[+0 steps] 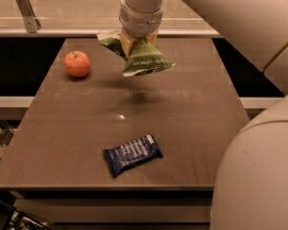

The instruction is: Move green jalapeno chip bag near apple

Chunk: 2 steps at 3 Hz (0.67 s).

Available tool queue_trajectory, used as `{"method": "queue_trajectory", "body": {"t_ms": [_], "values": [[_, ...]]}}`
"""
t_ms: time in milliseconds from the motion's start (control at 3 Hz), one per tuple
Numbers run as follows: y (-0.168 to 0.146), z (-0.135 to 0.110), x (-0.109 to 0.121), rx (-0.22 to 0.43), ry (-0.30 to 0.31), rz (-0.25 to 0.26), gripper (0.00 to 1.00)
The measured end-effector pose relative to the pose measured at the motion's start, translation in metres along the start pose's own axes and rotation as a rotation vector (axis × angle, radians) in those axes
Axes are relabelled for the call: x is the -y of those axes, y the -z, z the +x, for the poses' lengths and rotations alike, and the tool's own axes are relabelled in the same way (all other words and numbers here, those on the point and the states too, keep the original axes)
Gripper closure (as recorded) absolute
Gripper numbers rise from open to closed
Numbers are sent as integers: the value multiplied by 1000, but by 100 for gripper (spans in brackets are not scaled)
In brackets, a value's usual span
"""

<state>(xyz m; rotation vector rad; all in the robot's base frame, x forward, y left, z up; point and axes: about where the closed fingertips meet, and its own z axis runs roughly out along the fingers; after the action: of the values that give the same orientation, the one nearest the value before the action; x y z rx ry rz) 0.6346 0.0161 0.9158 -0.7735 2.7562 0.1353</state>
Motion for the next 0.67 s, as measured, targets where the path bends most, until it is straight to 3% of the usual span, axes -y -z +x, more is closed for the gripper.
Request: {"method": "queue_trajectory", "body": {"t_ms": [333, 667], "values": [[-5, -10, 3, 32, -70, -13, 100], [-12, -21, -5, 51, -99, -22, 100]]}}
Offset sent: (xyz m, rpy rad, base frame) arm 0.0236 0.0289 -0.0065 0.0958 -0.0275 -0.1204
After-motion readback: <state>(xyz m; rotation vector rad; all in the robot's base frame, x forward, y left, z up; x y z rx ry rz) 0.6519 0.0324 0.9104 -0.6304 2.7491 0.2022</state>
